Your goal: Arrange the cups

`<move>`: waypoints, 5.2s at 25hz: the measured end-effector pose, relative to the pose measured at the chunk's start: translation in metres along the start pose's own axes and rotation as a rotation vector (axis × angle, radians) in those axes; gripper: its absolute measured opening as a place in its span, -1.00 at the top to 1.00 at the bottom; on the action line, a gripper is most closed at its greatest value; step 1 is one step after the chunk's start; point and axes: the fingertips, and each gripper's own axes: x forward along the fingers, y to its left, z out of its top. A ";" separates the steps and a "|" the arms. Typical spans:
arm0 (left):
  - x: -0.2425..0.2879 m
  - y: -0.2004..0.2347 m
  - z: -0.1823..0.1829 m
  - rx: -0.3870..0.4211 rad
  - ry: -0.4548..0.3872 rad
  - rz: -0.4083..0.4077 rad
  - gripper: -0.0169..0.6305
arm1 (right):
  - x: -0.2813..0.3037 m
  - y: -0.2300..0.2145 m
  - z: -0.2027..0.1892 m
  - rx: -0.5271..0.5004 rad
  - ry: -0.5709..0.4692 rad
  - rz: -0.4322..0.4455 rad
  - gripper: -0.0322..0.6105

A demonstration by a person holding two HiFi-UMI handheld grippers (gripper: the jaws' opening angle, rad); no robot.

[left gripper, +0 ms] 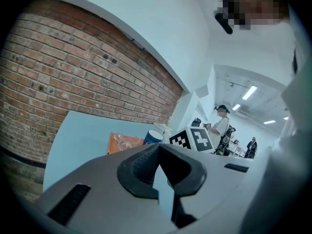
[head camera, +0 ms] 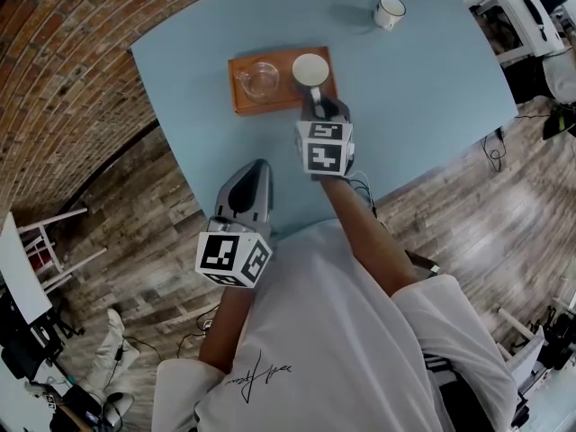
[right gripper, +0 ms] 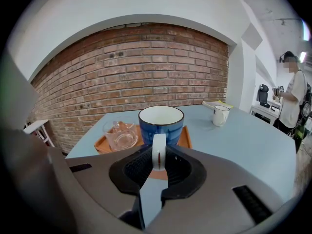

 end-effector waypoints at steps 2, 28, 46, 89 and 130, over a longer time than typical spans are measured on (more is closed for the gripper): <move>0.001 0.000 -0.001 0.000 0.002 -0.001 0.92 | 0.001 0.001 0.000 -0.014 -0.004 -0.006 0.70; -0.001 -0.005 -0.002 -0.003 -0.007 -0.007 0.92 | -0.005 0.007 -0.010 -0.028 -0.008 -0.012 0.56; 0.001 -0.014 -0.005 -0.007 -0.027 -0.031 0.92 | -0.032 0.020 -0.017 0.012 0.029 0.074 0.55; 0.033 0.042 0.001 0.313 0.112 -0.179 0.92 | -0.102 0.080 0.001 -0.010 -0.022 0.609 0.83; 0.169 0.144 -0.006 0.972 0.479 -0.578 0.53 | -0.096 0.106 0.030 0.014 0.109 0.629 0.83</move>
